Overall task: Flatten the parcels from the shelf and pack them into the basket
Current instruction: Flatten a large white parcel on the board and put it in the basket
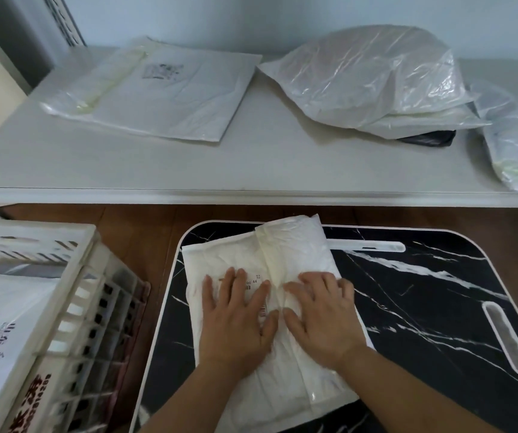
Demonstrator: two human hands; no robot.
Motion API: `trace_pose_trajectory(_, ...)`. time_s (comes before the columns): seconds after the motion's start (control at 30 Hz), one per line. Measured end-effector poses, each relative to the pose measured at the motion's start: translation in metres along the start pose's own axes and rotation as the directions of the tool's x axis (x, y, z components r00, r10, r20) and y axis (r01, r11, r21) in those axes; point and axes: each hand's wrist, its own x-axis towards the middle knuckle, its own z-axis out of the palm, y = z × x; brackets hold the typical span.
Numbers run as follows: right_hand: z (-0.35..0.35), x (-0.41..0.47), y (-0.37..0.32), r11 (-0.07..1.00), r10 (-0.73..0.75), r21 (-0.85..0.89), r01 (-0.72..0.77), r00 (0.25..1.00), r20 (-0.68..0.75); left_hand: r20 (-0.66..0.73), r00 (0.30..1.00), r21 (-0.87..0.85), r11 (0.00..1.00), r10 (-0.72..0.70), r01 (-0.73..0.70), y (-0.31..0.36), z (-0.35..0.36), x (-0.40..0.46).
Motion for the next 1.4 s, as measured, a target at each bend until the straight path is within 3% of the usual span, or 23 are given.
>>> trace_pose_trajectory(0.07,-0.001,0.015,-0.005,0.999,0.034,-0.002,-0.035,0.996,-0.083,-0.029,0.999,-0.038,0.999,-0.016,0.015,-0.003,-0.001,0.006)
trace_pose_trajectory(0.17,0.005,0.027,-0.006,1.000,-0.022,0.001,0.022,0.997,-0.078,-0.042,0.998,-0.053,0.998,-0.042,0.040,-0.002,-0.002,0.009)
trace_pose_trajectory(0.3,0.012,0.033,0.002,0.991,-0.132,0.024,0.130,0.983,0.125,0.016,0.999,-0.029,0.998,-0.051,0.051,0.001,-0.002,0.013)
trace_pose_trajectory(0.43,0.006,0.056,0.010,0.992,-0.119,0.062,0.107,0.960,0.252,0.095,0.994,-0.006,0.999,-0.048,0.048,-0.003,-0.008,0.031)
trace_pose_trajectory(0.63,0.007,0.087,0.007,0.994,-0.105,0.033,0.100,0.980,0.169,0.098,0.994,-0.022,0.998,-0.050,0.052,-0.005,-0.013,0.048)
trace_pose_trajectory(0.87,0.011,0.075,0.002,0.995,-0.086,-0.031,0.099,0.955,0.283,0.038,0.999,-0.040,0.999,-0.017,0.018,-0.005,0.000,0.031)
trace_pose_trajectory(0.97,0.009,0.073,-0.001,0.996,-0.074,-0.020,0.082,0.962,0.262,0.041,0.999,-0.031,0.999,-0.016,0.018,-0.005,0.001,0.027)
trace_pose_trajectory(1.23,0.006,0.032,0.003,0.998,-0.057,0.023,0.053,0.974,0.221,0.085,0.996,-0.002,1.000,-0.028,0.029,-0.006,-0.003,0.024)
trace_pose_trajectory(1.4,-0.010,-0.018,0.022,0.995,-0.099,0.049,0.087,0.927,0.362,0.218,0.975,0.008,0.999,0.044,-0.046,-0.019,-0.011,0.024)
